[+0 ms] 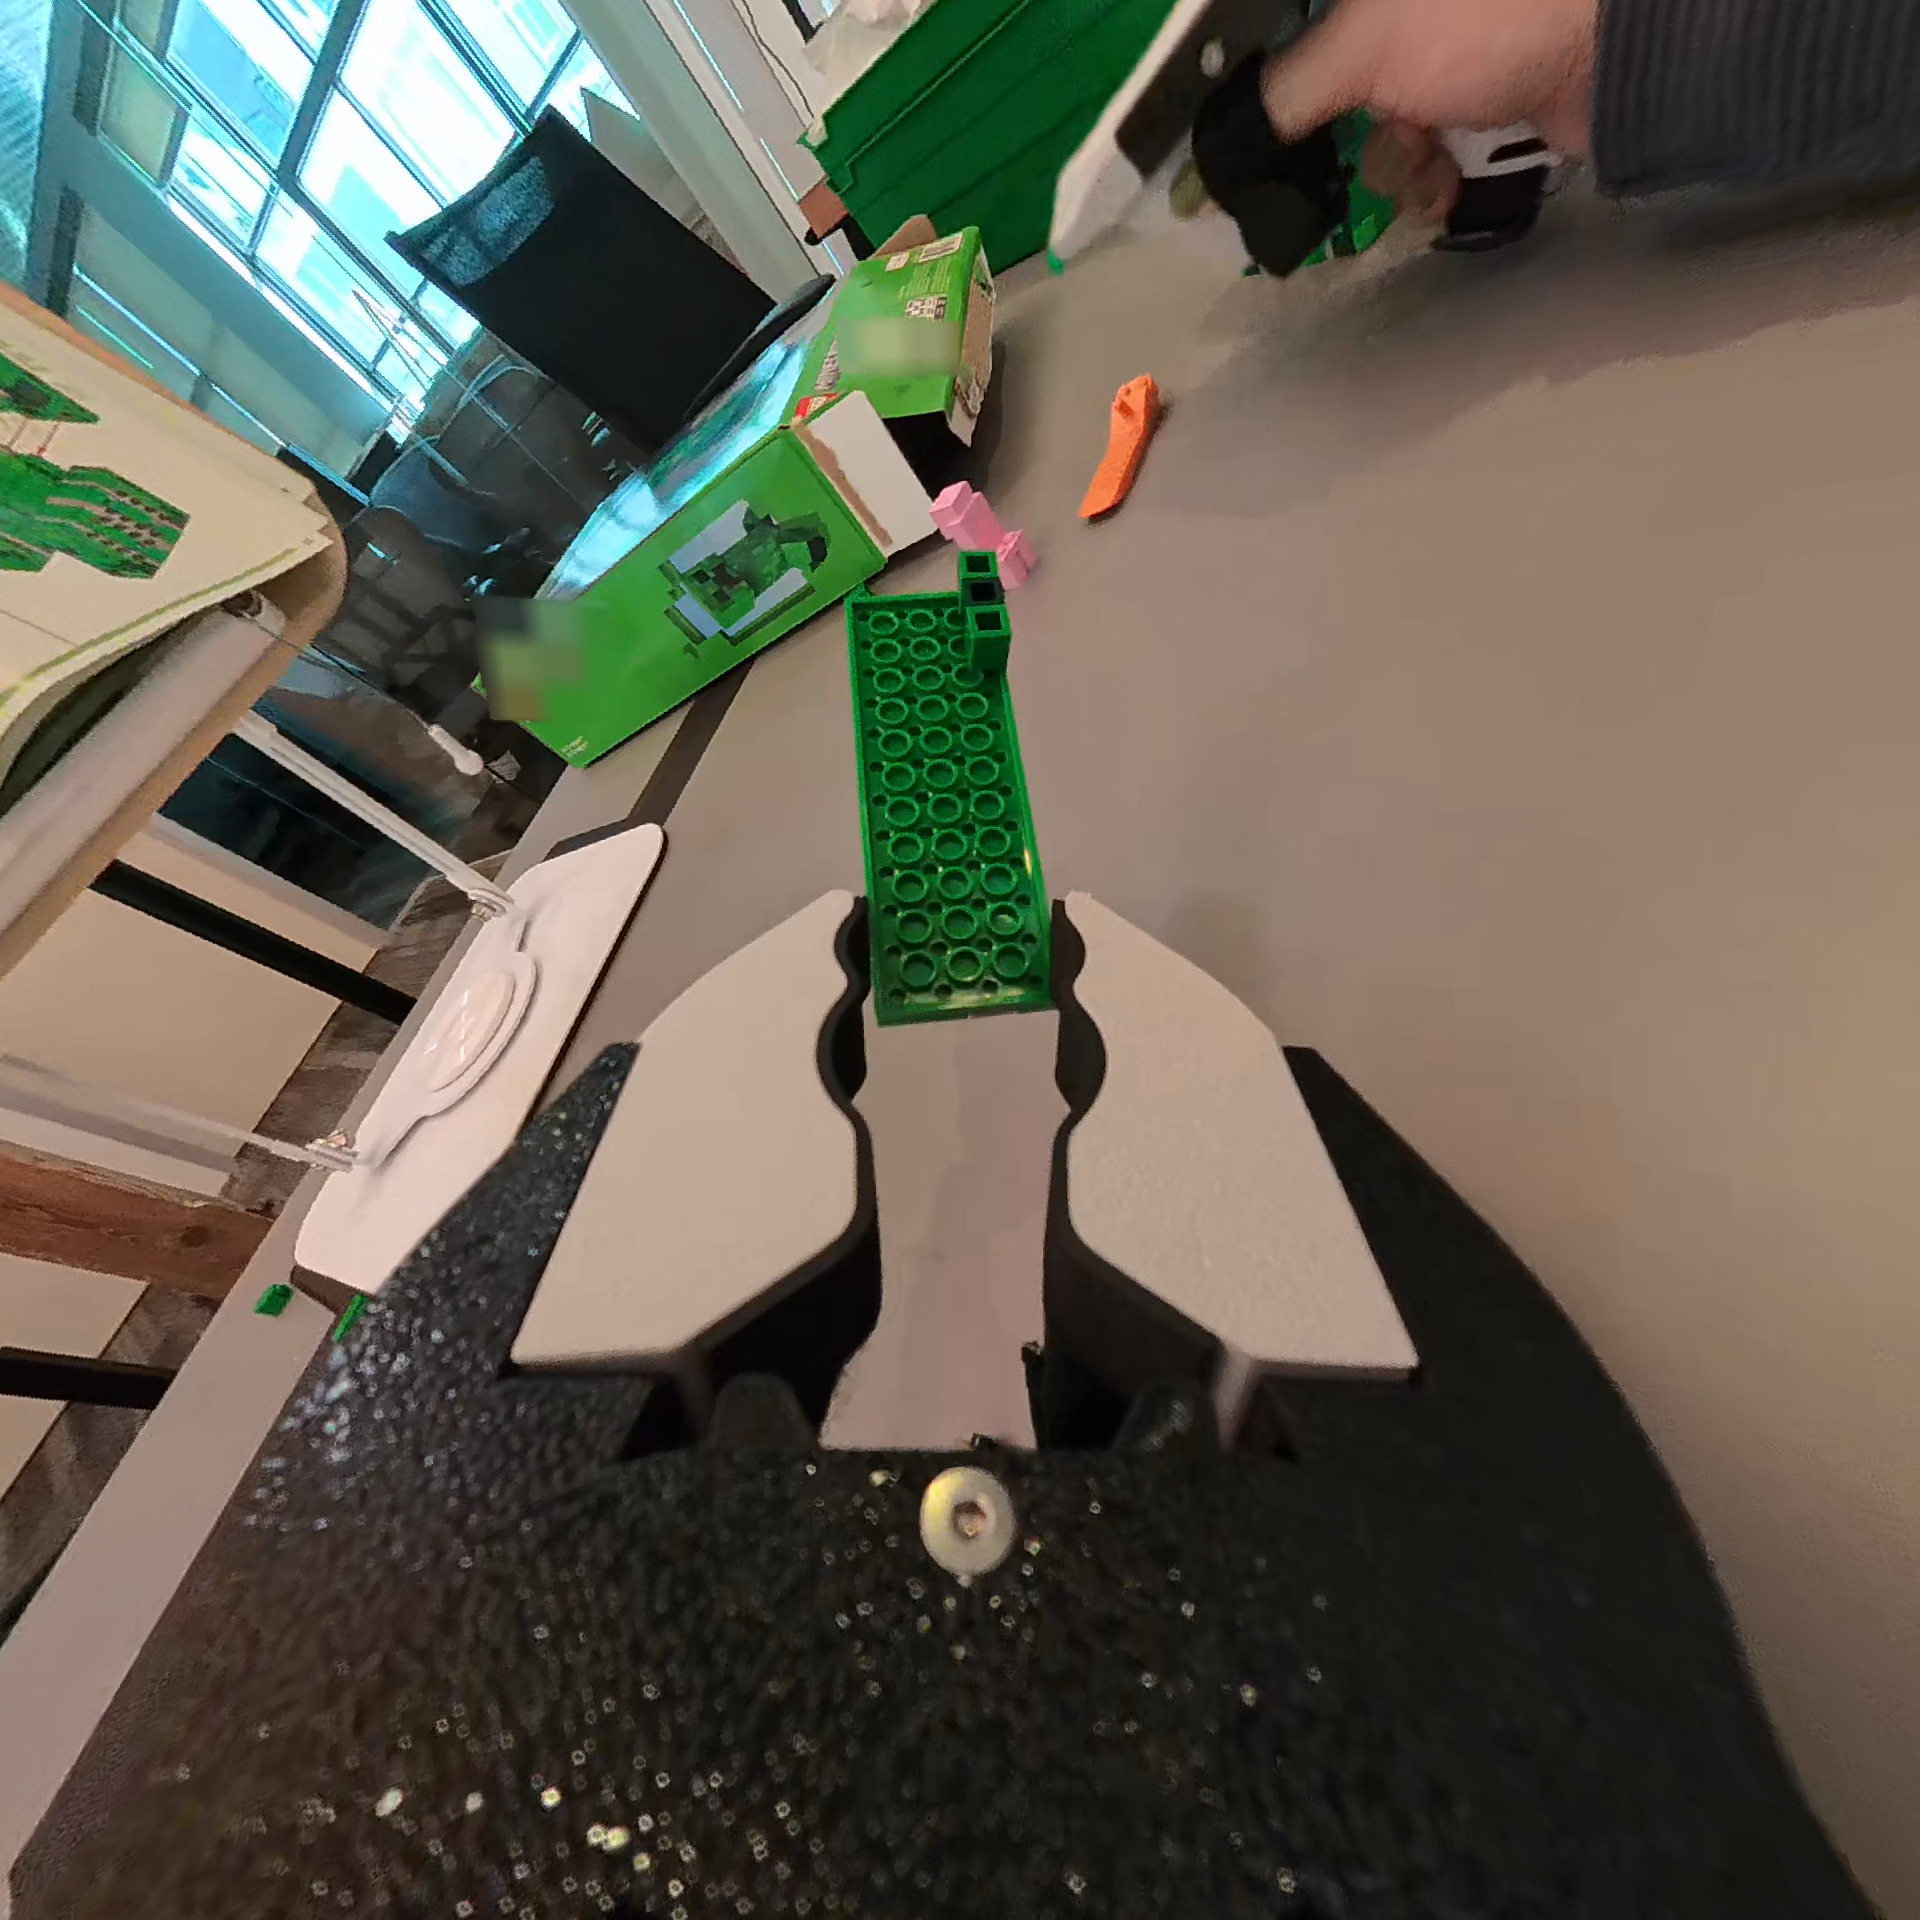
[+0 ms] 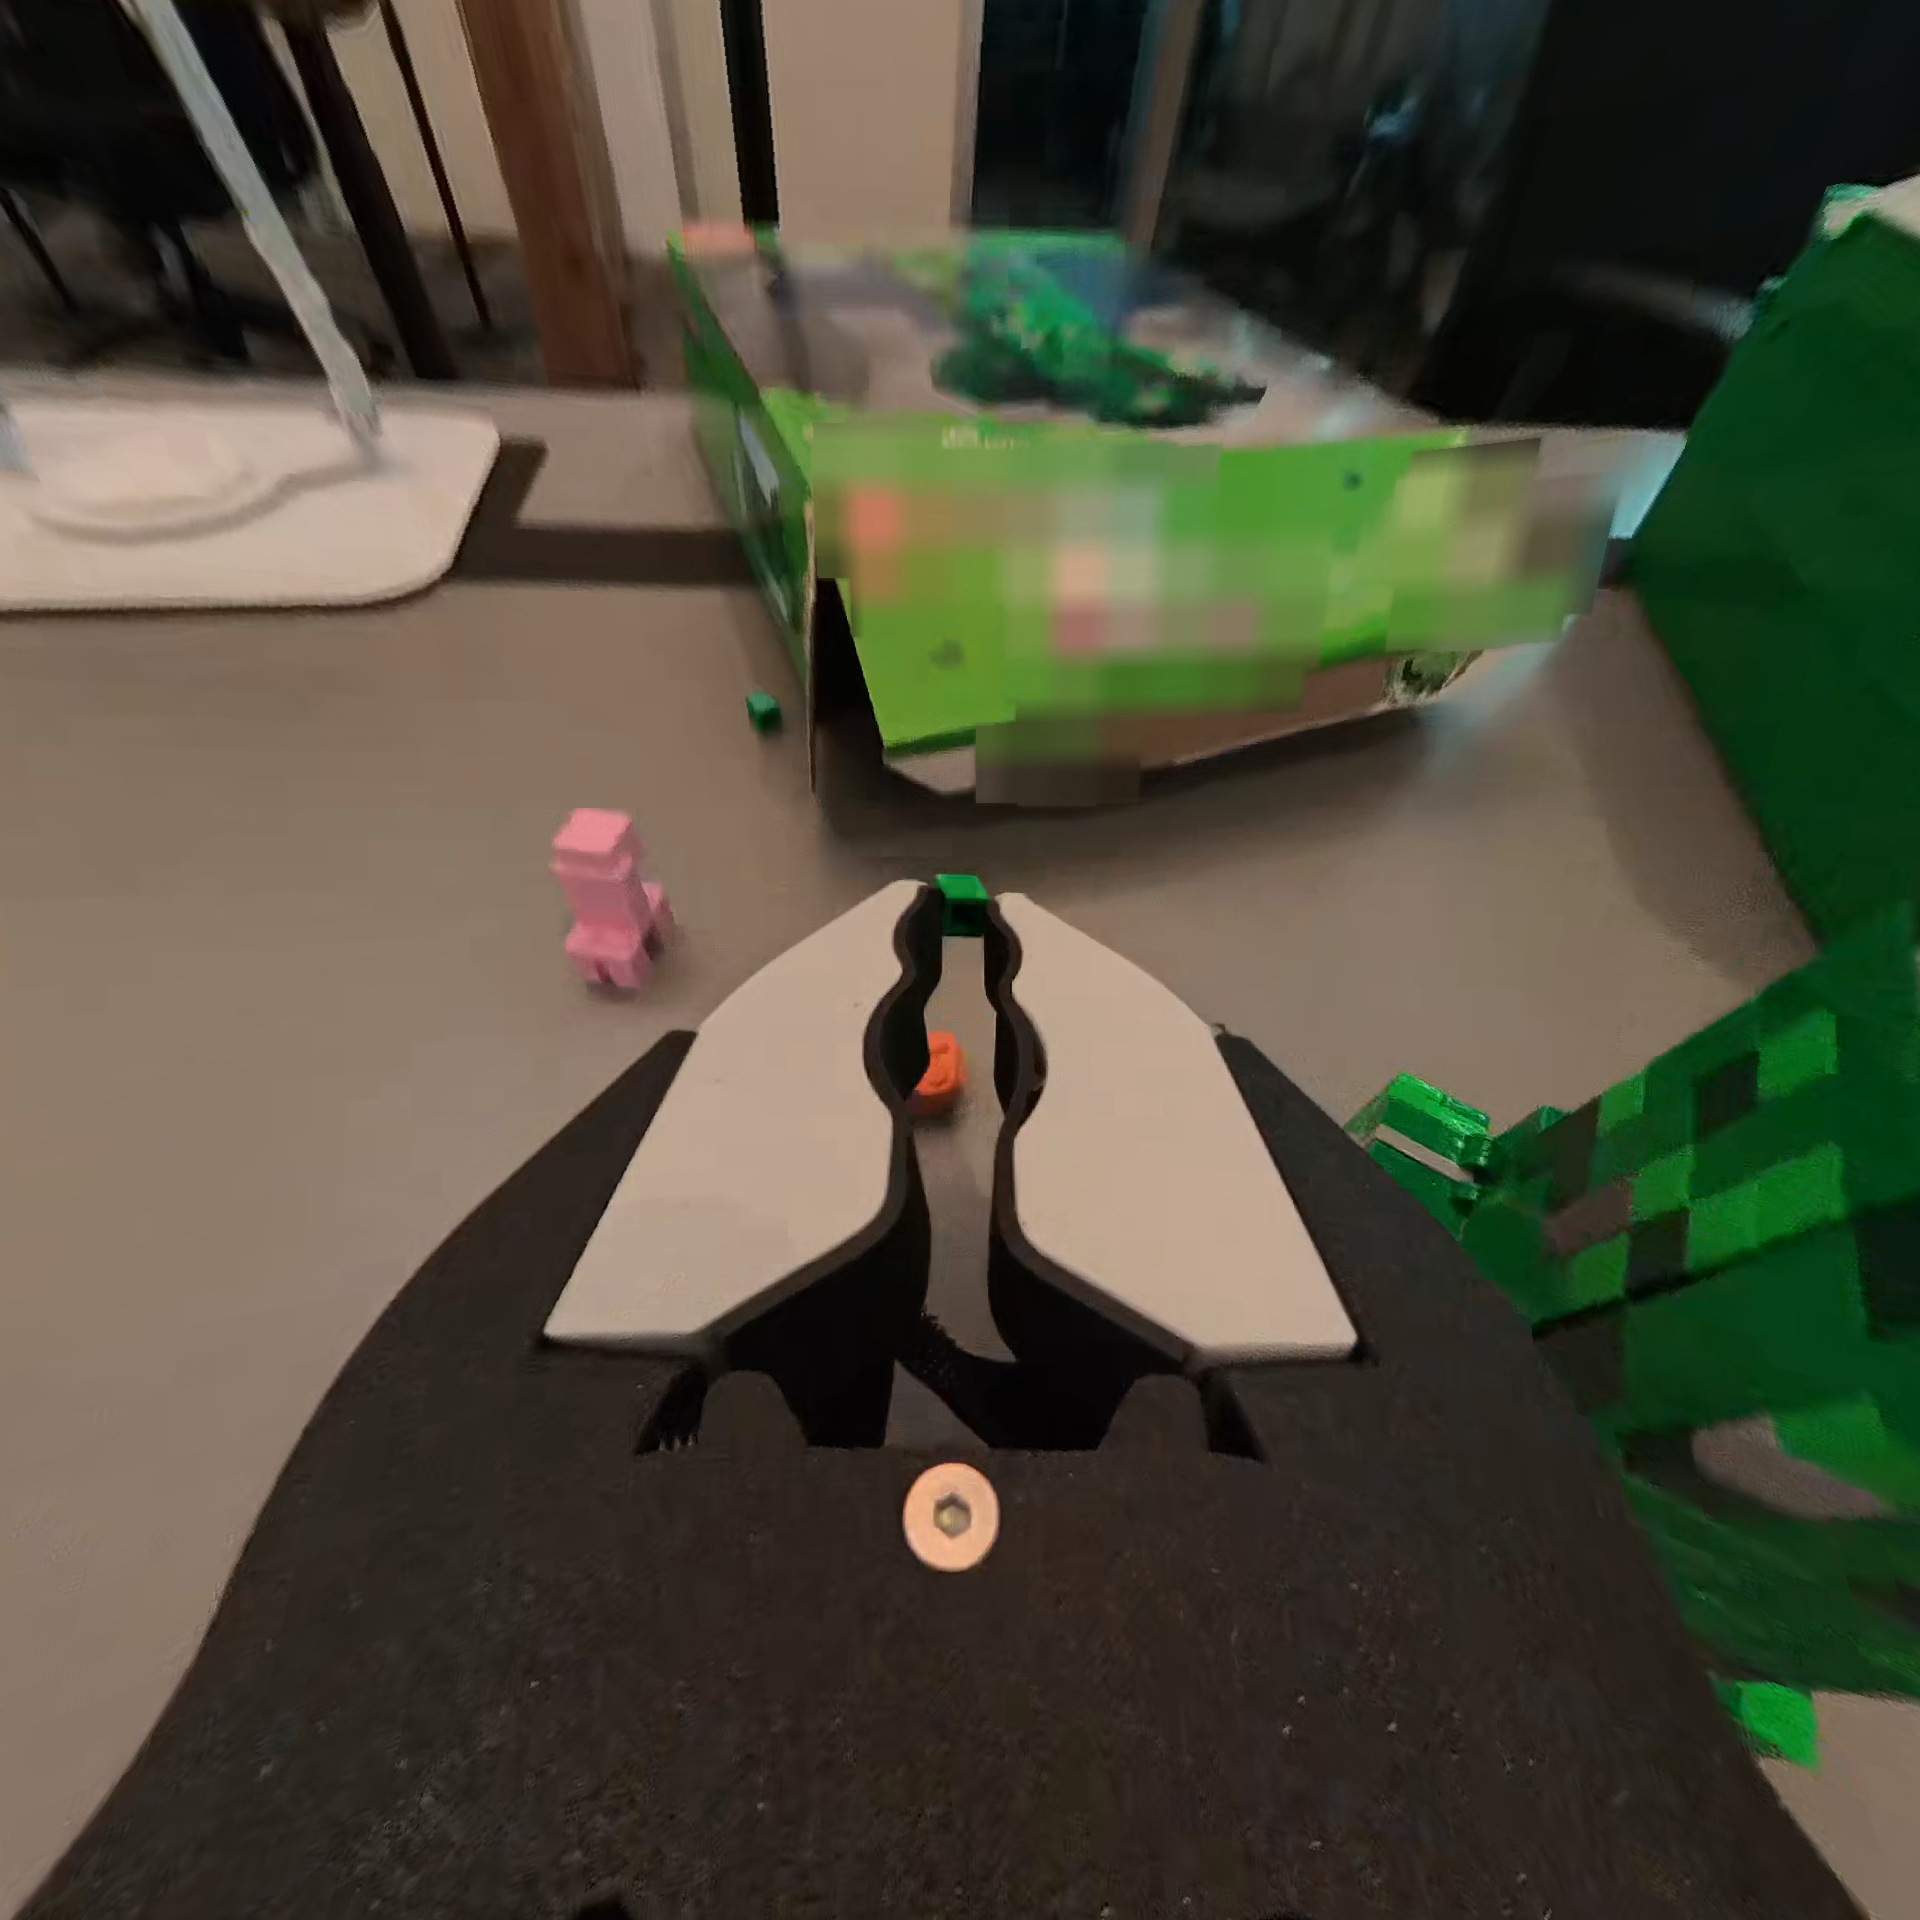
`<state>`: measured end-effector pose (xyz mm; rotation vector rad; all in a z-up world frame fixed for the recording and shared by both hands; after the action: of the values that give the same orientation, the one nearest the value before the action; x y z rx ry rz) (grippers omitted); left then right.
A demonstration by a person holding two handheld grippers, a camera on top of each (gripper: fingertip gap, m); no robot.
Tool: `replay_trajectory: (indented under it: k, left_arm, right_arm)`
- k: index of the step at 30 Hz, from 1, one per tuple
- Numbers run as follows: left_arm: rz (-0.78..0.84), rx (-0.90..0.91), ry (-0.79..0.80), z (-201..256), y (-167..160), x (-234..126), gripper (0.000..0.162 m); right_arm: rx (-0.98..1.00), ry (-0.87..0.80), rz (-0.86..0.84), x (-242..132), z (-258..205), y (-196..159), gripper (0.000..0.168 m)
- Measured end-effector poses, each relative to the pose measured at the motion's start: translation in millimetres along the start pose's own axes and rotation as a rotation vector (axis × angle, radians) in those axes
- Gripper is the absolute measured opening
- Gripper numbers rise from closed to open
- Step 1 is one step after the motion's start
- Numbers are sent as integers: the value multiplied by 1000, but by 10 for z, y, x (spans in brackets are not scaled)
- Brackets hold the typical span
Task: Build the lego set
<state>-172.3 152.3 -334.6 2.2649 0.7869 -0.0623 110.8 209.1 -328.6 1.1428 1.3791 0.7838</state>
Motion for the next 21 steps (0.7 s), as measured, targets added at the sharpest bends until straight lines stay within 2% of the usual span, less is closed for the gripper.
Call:
replay_trajectory:
  k: [7, 14, 21]
  left_arm:
    - [-5, 44, -24, 70, 25, 17, 33]
    - [-11, 50, -37, 91, 17, 29, 33]
    - [-11, 46, -48, 93, 9, 49, 33]
  right_arm:
    - [-285, -52, -167, 310, -55, -100, 7]
    - [-316, -163, -269, 456, 137, -254, 7]
    - [-335, -135, -322, 340, 103, -384, 7]
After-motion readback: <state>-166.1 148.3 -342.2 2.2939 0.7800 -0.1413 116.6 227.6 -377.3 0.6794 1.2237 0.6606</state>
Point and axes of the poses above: each gripper's, where its closed fingertips meet, x out along the fingers, y out of its top, z = x × y across the jaws, the point moved 1 cm from there along -x, back along the fingers, and after that the axes turned 14 degrees about x, right-handed, at the moved point
